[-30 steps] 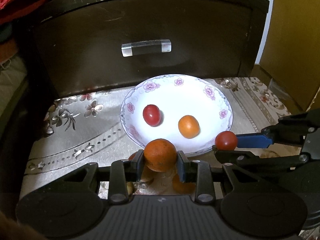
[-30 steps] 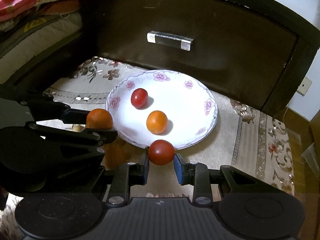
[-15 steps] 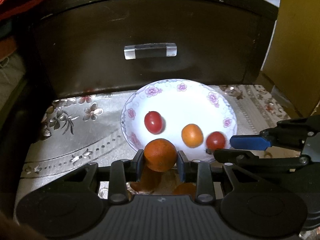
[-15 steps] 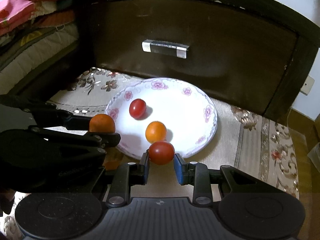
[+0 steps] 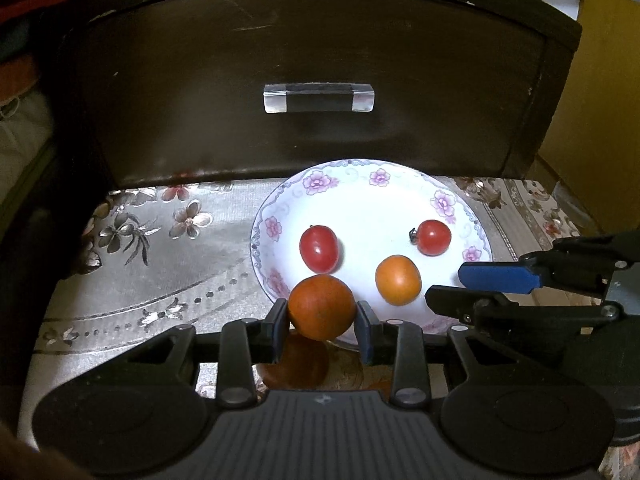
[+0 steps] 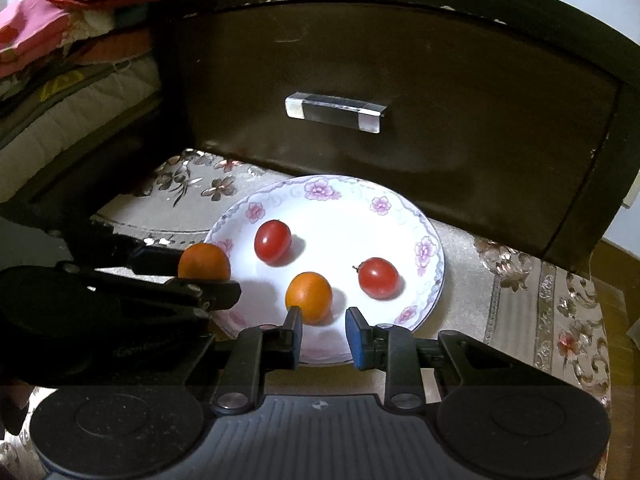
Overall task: Organize fruits
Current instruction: 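Lower both fruits into the white bowl and open both grippers, then move both grippers back toward the dark tomato and remaining tangerine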
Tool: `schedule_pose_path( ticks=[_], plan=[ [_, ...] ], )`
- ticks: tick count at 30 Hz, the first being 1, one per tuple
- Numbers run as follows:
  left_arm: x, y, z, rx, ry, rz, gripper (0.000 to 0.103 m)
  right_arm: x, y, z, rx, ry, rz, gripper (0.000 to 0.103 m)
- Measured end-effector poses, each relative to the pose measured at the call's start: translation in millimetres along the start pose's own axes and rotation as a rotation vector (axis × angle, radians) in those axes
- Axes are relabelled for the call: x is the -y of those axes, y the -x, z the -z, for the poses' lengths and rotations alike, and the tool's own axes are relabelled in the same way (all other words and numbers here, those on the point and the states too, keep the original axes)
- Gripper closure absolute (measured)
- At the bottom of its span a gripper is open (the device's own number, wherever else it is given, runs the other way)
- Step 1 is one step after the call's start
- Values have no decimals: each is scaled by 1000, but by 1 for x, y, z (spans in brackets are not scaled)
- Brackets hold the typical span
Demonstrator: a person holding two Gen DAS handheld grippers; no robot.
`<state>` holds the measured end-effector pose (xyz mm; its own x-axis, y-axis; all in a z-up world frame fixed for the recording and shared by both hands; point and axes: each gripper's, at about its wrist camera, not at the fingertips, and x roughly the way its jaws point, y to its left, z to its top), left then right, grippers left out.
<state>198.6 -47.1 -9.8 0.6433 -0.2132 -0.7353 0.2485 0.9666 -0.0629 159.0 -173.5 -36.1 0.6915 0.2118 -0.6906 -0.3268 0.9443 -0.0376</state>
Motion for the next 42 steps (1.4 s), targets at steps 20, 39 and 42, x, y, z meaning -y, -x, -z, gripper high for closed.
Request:
schedule_pose_path(
  ticks=[20, 39, 42],
  plan=[
    [2, 11, 4, 9, -8, 5, 57, 5, 10, 5, 2, -24, 4, 73],
    [-1, 26, 15, 7, -11, -21, 58, -11, 21, 8, 3, 3, 23, 73],
    [-2, 27, 17, 4, -15, -27, 58, -14, 21, 8, -2, 12, 20, 73]
  ],
)
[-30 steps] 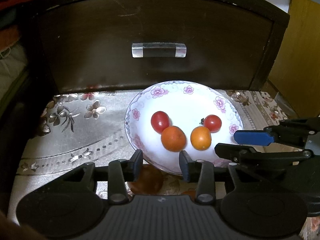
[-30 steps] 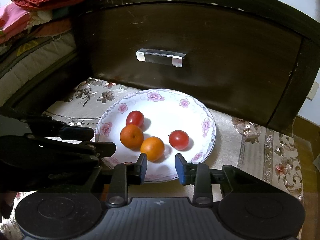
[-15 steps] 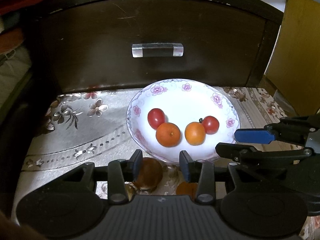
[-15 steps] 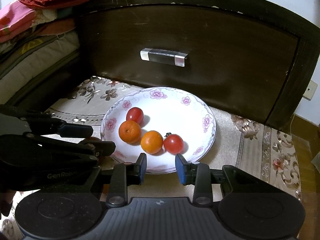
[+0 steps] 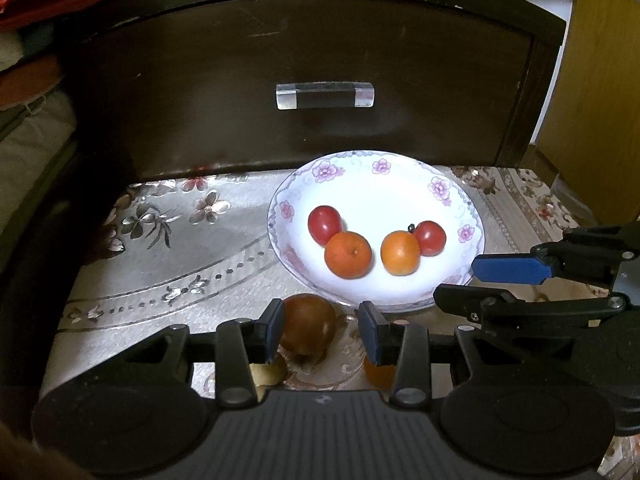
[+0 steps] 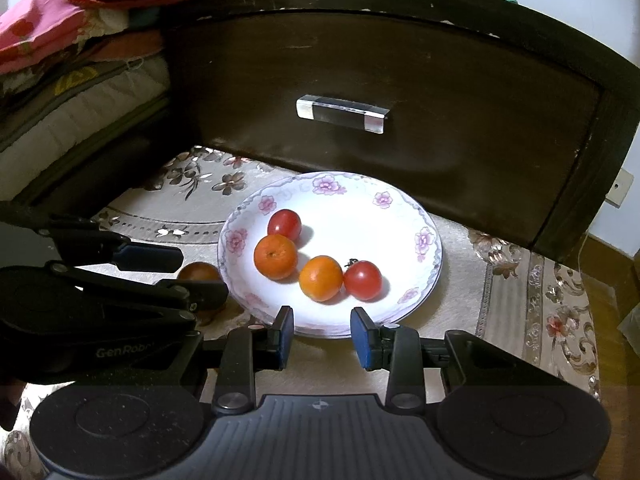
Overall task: Organize fruits
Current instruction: 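Move both grippers back toward the dark tomato and remaining tangerine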
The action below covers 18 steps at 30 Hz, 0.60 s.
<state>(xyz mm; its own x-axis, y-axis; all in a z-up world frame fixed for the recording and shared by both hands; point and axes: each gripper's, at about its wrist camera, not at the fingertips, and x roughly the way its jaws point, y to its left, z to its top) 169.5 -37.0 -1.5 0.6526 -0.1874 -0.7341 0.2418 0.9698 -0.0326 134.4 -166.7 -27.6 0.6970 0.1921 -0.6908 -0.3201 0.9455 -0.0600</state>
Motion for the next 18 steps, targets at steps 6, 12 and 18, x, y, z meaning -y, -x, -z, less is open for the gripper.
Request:
schedule_pose_path(
  ticks=[6, 12, 18],
  plan=[
    [-2, 3, 3, -2, -6, -11, 58, -4, 0, 0, -6, 11, -4, 73],
    [-4, 5, 6, -4, -9, -20, 58, -9, 1, 0, -7, 18, -6, 73],
    [-5, 6, 8, -8, -9, -28, 59, -14, 1, 2, -12, 28, -14, 73]
  ],
)
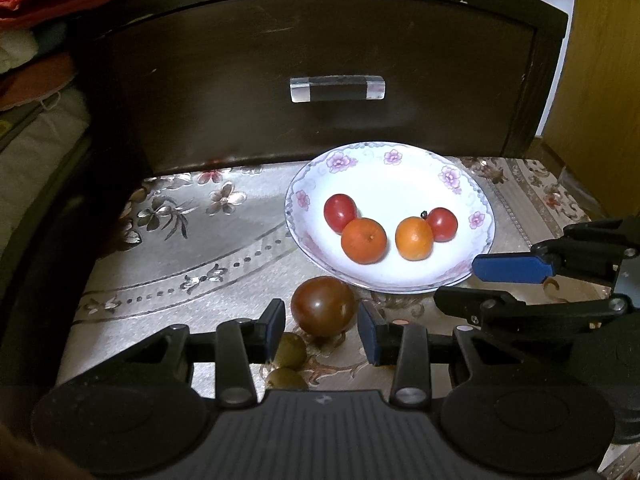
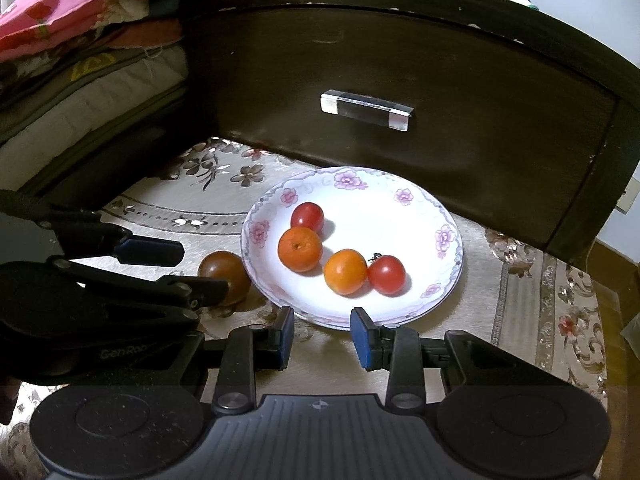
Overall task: Organize fruits
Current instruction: 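Move both grippers back toward the dark tomato and remaining tangerine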
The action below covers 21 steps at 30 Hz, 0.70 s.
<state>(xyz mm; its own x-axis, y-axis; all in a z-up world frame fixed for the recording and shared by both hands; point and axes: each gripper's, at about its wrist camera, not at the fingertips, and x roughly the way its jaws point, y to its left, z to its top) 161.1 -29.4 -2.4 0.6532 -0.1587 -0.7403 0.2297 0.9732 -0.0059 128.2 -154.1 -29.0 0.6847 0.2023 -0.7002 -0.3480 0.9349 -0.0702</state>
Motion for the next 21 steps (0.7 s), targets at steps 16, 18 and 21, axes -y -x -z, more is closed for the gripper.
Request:
schedule_pose_path(
  ticks=[16, 18, 21],
  plan=[
    [-5, 8, 7, 3, -5, -7, 59, -11, 3, 3, -6, 24, -11, 73],
    [-5, 9, 8, 2, -8, -8, 59, -13, 3, 3, -7, 27, -13, 73],
    [-7, 11, 11, 1, -11, -11, 59, -15, 3, 3, -9, 34, -19, 73]
  ],
)
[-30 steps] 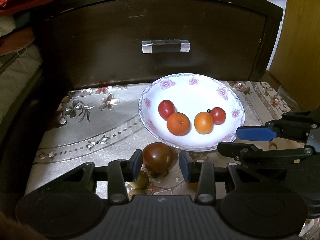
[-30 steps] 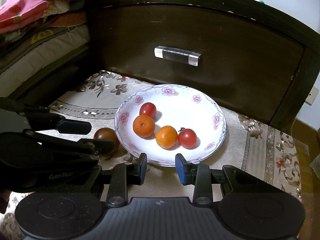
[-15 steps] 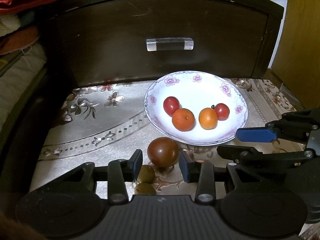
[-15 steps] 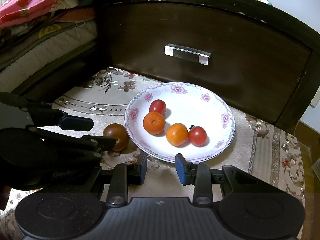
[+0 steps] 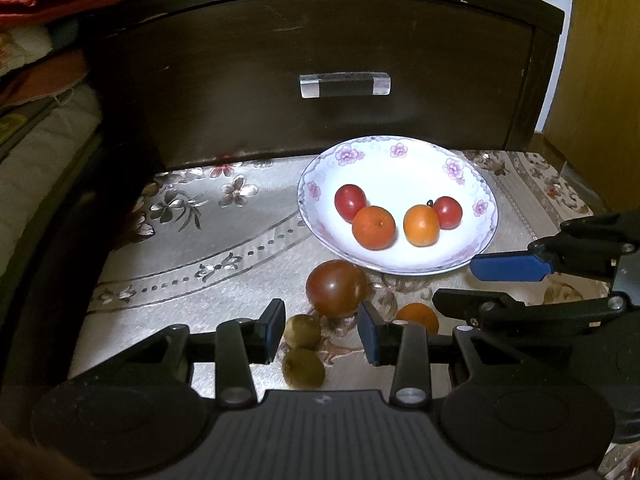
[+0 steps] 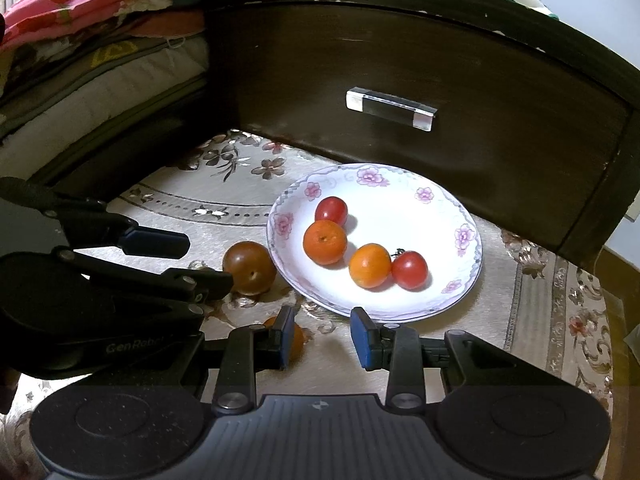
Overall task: Organize fruits
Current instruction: 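Move both grippers back toward the dark tomato and remaining tangerine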
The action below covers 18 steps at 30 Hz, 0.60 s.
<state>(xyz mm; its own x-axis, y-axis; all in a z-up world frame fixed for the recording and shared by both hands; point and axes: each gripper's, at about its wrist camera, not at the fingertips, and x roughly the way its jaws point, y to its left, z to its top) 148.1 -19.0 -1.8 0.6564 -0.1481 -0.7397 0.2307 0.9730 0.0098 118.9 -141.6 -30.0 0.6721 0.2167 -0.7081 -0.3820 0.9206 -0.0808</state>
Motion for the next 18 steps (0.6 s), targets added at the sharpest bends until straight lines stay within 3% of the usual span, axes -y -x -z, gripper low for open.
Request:
schedule_pose_path(
  ticks=[13, 18],
  plan=[
    [-9, 6, 20, -15, -18, 18, 57, -12, 0, 8, -21, 33, -41, 70],
    [-11, 12, 24, 5, -41, 29, 52, -16, -10, 14, -54, 46, -38, 70]
  ],
)
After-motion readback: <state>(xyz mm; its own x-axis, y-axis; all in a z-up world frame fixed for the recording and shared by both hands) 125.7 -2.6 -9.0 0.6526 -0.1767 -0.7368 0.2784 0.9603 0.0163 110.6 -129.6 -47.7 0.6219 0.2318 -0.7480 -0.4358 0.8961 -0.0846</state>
